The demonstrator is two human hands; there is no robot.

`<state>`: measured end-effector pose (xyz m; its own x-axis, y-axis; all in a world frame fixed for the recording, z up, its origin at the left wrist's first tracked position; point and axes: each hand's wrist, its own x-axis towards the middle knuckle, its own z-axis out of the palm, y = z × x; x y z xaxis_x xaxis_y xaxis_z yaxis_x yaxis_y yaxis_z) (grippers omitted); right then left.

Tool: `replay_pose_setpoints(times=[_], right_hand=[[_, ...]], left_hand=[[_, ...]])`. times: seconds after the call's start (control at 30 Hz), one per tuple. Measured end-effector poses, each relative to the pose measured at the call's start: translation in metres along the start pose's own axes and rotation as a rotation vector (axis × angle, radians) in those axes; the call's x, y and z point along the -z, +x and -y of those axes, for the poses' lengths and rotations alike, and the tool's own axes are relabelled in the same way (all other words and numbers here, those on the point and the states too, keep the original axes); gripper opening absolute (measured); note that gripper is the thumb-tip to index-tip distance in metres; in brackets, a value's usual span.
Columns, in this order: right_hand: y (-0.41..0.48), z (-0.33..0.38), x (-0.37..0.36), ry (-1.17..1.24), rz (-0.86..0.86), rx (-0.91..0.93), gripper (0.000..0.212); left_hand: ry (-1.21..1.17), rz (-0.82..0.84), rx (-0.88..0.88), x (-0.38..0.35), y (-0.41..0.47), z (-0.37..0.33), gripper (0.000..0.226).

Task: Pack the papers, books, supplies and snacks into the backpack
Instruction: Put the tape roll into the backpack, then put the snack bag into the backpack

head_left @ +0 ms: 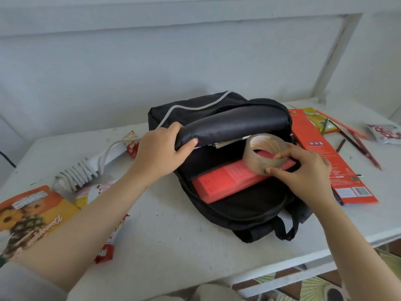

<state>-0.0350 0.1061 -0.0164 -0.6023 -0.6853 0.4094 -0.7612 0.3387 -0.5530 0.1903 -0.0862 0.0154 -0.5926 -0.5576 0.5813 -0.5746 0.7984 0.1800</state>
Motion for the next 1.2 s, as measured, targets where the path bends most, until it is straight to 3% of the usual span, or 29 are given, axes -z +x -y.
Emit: replay_pose_setpoints(times=[0.3, 0.37, 0.43, 0.5, 0.57, 0.7, 0.8, 0.9, 0.97, 1.03, 1.2], right_hand=[[0.001, 0.012, -0.009, -0.23, 0.014, -0.068, 0.032], [-0.007, 0.025, -0.004, -0.291, -0.096, -0.053, 0.024], [-0.02, 0.049, 0.0, -0.222, -0.24, 0.034, 0.016], [-0.033, 0.081, 0.003, -0.044, -0.27, 0.197, 0.014], [-0.043, 0.11, -0.003, 0.13, -0.18, 0.4, 0.014], [-0.054, 0.163, -0.036, 0.394, 0.2, 0.694, 0.019], [-0.06, 0.199, -0.071, 0.42, 0.55, 0.755, 0.029], [-0.068, 0.228, -0.12, 0.412, 0.86, 0.718, 0.045], [-0.073, 0.24, -0.152, 0.323, 0.905, 0.744, 0.053], [-0.078, 0.247, -0.175, 0.218, 0.922, 0.747, 0.056], [-0.082, 0.266, -0.187, 0.193, 1.005, 0.676, 0.057]], left_hand=[[-0.313, 0.087, 0.046, 0.0, -0.015, -0.002, 0.044], [-0.385, 0.115, 0.078, 0.002, -0.023, 0.001, 0.053], [-0.461, 0.09, 0.14, 0.007, -0.034, 0.002, 0.051], [-0.532, -0.007, 0.22, 0.015, -0.046, 0.003, 0.038], [-0.519, -0.109, 0.327, 0.027, -0.063, 0.003, 0.028], [-0.334, -0.281, 0.584, 0.053, -0.115, 0.015, 0.023], [-0.118, -0.432, 0.84, 0.073, -0.16, 0.028, 0.023], [0.127, -0.413, 1.192, 0.09, -0.202, 0.049, 0.042], [0.125, -0.312, 1.386, 0.097, -0.225, 0.058, 0.063], [0.076, -0.245, 1.418, 0.102, -0.238, 0.06, 0.078], [-0.24, -0.299, 1.367, 0.104, -0.244, 0.054, 0.066]])
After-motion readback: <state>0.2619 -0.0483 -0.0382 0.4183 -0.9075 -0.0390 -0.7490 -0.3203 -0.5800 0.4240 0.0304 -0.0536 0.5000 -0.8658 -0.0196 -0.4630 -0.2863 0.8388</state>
